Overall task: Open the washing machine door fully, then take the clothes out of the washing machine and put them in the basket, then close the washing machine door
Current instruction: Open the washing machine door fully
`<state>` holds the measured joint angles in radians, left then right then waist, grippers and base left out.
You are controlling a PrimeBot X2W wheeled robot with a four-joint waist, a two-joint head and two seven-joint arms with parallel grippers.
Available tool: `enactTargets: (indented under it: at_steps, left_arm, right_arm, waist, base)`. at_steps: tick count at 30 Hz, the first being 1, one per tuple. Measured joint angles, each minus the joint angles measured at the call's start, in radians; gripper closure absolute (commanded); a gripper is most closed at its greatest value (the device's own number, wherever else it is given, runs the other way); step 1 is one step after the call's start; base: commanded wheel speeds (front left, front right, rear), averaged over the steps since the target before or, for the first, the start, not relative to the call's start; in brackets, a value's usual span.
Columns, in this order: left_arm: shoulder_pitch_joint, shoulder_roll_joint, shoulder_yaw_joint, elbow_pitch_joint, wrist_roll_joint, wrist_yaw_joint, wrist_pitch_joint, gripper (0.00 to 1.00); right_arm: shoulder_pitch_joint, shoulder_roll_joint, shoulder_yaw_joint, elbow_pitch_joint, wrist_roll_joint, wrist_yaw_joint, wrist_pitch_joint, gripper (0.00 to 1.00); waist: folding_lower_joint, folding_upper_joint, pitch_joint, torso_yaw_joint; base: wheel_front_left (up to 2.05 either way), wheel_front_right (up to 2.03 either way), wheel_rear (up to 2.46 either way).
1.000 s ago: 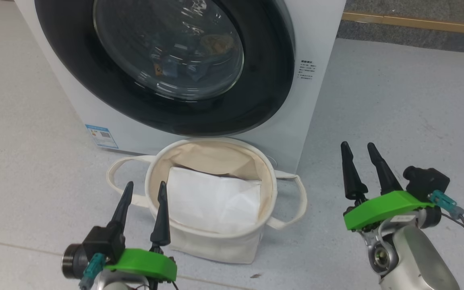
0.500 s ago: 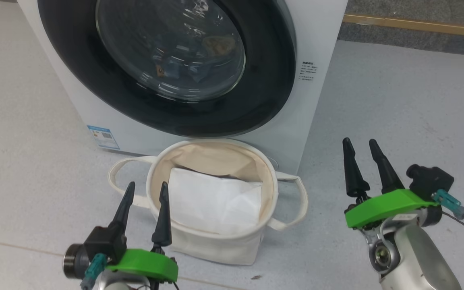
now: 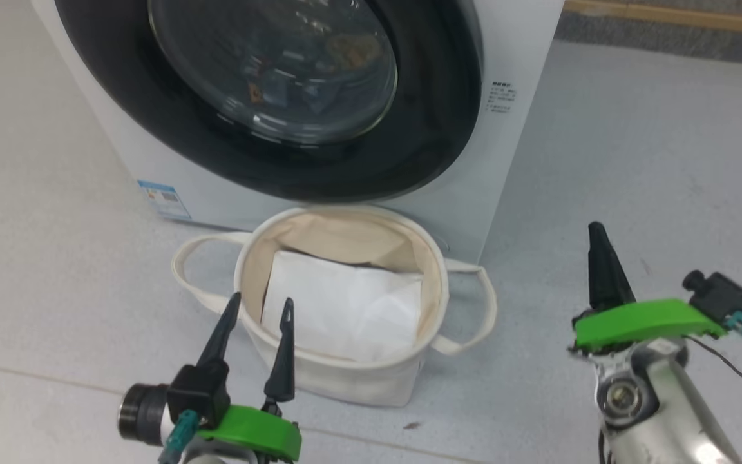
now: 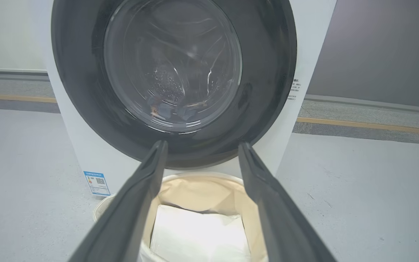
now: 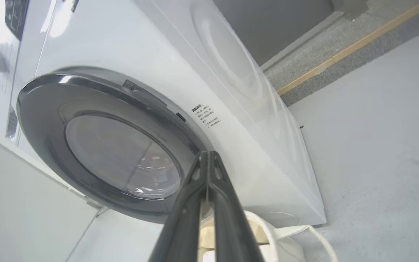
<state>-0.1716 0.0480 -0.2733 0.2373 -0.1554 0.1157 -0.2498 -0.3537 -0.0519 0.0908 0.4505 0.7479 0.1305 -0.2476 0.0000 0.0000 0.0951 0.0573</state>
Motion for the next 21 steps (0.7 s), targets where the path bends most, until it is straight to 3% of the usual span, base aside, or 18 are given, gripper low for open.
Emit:
enactTargets:
  at_steps: [4, 5, 9, 13, 18, 21]
  left_arm:
    - [-0.013, 0.0, -0.01, -0.004, 0.013, 0.012, 0.0, 0.0]
    - [-0.033, 0.0, -0.019, -0.013, 0.013, 0.017, 0.0, 0.0]
    - [-0.093, -0.001, -0.044, -0.033, 0.012, 0.023, 0.0, 0.0]
    - [-0.14, -0.001, -0.061, -0.03, 0.064, 0.053, 0.0, 0.0]
    - [-0.162, -0.002, -0.082, -0.03, 0.048, 0.062, 0.0, 0.0]
    - [-0.175, -0.002, -0.097, -0.028, 0.046, 0.075, 0.0, 0.0]
  right_arm:
    - [-0.07, 0.0, 0.003, 0.011, 0.263, 0.0, 0.061, 1.0]
    - [-0.131, -0.001, 0.001, 0.016, 0.384, 0.0, 0.117, 1.0]
    - [-0.268, -0.001, -0.046, 0.044, 0.621, 0.0, 0.241, 1.0]
    - [-0.388, -0.016, -0.11, 0.117, 0.742, 0.0, 0.362, 1.0]
    - [-0.482, -0.045, -0.156, 0.201, 0.851, 0.0, 0.482, 1.0]
    - [-0.539, -0.061, -0.15, 0.247, 0.911, 0.0, 0.61, 1.0]
  waist:
    - [0.0, 0.0, 0.043, 0.002]
    - [0.0, 0.0, 0.071, 0.001]
    - [0.0, 0.0, 0.138, 0.004]
    - [0.0, 0.0, 0.202, 0.012]
    - [0.0, 0.0, 0.253, 0.031]
    - [0.0, 0.0, 0.284, 0.046]
  base:
    - [0.0, 0.0, 0.0]
    - [0.0, 0.0, 0.0]
    - [0.0, 0.0, 0.0]
    - [0.0, 0.0, 0.0]
    - [0.0, 0.0, 0.0]
    - [0.0, 0.0, 0.0]
